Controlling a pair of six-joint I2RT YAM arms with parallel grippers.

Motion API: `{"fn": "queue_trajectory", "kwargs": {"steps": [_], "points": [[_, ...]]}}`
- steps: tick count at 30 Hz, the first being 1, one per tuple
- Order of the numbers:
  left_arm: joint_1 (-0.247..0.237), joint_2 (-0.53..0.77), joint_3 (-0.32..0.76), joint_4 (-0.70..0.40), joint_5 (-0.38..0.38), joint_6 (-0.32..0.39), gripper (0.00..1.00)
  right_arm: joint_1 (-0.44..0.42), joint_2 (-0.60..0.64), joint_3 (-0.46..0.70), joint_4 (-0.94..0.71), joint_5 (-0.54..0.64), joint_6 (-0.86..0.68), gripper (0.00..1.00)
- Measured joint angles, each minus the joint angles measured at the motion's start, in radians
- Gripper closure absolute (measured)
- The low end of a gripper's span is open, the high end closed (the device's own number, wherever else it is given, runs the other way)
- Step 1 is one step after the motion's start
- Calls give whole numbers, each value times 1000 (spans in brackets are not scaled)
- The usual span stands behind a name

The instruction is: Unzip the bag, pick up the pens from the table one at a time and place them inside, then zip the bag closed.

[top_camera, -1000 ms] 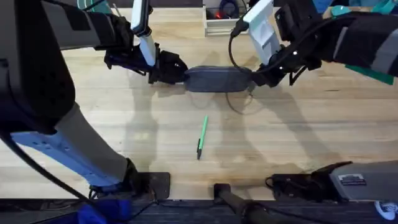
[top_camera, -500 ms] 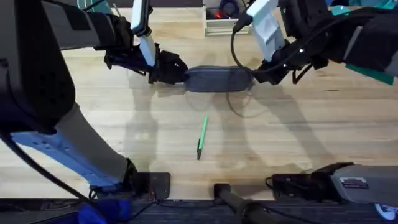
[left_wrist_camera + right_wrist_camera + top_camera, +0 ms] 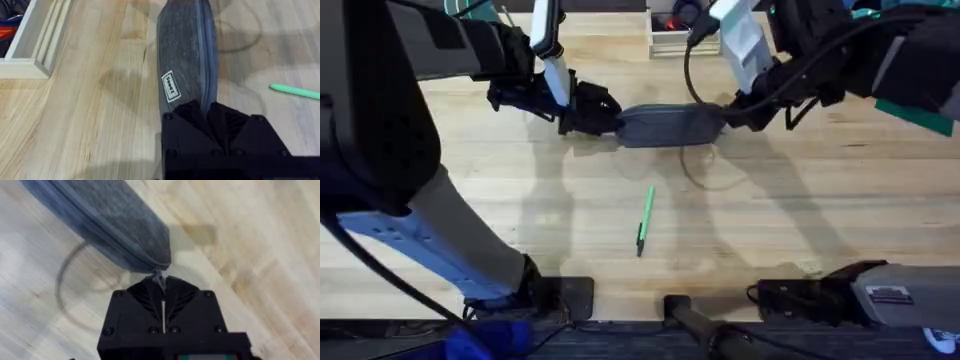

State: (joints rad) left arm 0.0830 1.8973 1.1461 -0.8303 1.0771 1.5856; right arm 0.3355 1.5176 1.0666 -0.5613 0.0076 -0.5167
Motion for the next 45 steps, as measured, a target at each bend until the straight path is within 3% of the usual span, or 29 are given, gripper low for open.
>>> {"fn": "queue_trajectory", "kwargs": {"steps": [31,45], "points": [[0,0,0,0,-1,0,959,75,0,59,-8,14,0,969],[0,0,0,0,-4,0,959,164,0,83,44,10,23,969]]}}
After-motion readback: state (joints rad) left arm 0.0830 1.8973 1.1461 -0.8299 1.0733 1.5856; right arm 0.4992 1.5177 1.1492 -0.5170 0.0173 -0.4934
